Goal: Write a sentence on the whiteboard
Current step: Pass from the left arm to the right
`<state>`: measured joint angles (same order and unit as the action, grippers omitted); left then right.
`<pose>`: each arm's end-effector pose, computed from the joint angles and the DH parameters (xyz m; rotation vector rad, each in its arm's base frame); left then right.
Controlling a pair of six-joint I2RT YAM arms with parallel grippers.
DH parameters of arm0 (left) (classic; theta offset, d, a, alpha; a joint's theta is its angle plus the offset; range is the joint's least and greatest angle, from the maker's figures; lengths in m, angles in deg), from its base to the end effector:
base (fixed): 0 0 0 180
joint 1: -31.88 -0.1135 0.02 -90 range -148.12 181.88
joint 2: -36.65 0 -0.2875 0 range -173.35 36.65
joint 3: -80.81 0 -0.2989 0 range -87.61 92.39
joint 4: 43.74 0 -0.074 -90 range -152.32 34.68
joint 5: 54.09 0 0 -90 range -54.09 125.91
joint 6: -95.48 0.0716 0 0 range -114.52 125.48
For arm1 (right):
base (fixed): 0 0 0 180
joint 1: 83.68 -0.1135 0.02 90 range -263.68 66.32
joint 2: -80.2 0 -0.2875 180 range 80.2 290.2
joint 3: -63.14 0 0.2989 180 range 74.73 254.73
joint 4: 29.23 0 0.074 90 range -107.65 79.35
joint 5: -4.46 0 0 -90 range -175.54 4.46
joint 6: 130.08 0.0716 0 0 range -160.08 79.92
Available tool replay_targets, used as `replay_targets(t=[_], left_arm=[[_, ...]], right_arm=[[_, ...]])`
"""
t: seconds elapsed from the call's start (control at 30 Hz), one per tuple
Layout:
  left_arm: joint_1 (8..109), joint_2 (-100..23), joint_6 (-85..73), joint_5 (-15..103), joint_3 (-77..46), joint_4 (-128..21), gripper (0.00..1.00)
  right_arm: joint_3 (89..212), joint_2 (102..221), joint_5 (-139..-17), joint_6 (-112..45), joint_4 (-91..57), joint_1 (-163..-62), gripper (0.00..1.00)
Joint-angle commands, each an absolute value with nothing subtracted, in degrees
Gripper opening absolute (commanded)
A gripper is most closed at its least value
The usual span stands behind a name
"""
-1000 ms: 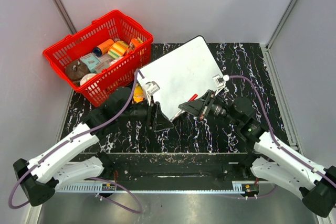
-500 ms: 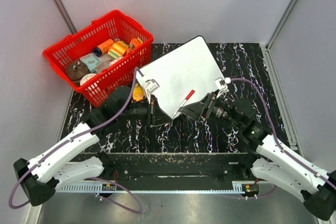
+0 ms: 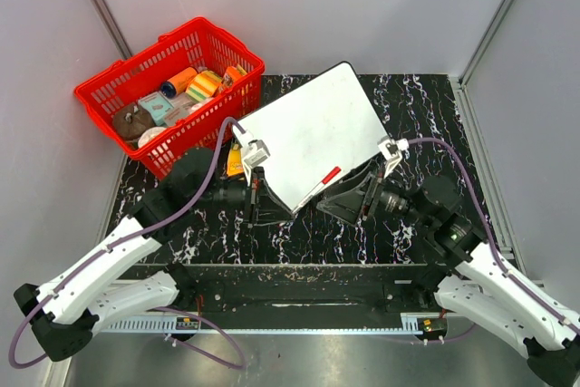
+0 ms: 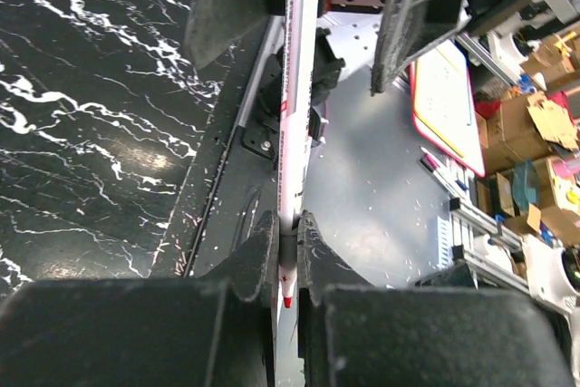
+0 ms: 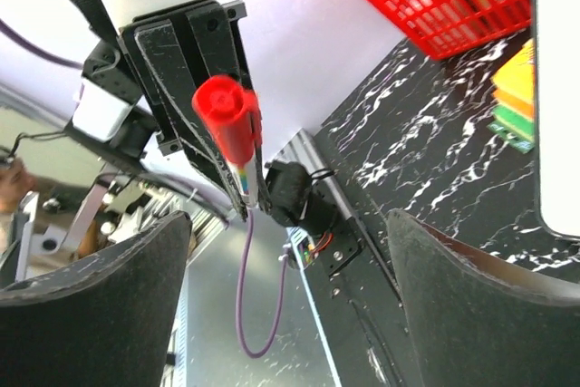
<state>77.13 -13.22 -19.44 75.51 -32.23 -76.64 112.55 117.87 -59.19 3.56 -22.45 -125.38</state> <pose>0.1398 -0.2059 0.3860 0.8814 1.8568 -1.4462 0.1452 0.1719 0.3620 -0.3925 1.6538 1.5008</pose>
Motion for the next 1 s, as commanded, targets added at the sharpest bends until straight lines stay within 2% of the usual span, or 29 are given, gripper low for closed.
replay_targets(t=[0.0, 0.33, 0.53, 0.63, 0.7, 0.9, 0.97], left_arm=[[77.0, -12.1, -17.9, 82.7, -29.9, -73.5, 0.00], [77.2, -14.1, -19.6, 86.2, -31.1, -69.4, 0.00], [77.3, -13.9, -19.2, 85.3, -31.4, -69.4, 0.00], [77.4, -14.3, -19.4, 85.4, -31.5, -69.4, 0.00], [77.4, -14.9, -19.5, 85.3, -31.6, -69.4, 0.00], [78.3, -15.6, -19.6, 85.1, -31.7, -69.4, 0.00], [78.6, -15.7, -19.5, 85.0, -31.6, -69.4, 0.00]], right_arm=[[115.4, 120.6, -51.3, 5.4, -30.0, -125.8, 0.89], [114.9, 126.3, -46.3, 10.9, -41.1, -125.7, 0.63], [114.5, 124.5, -46.5, 10.8, -40.9, -125.8, 0.55], [114.2, 124.3, -46.7, 11.2, -41.0, -125.8, 0.42], [114.3, 124.7, -46.8, 11.5, -41.1, -125.8, 0.39], [114.8, 125.6, -46.4, 12.7, -42.0, -125.8, 0.39], [114.9, 125.7, -46.5, 12.9, -42.3, -125.8, 0.34]])
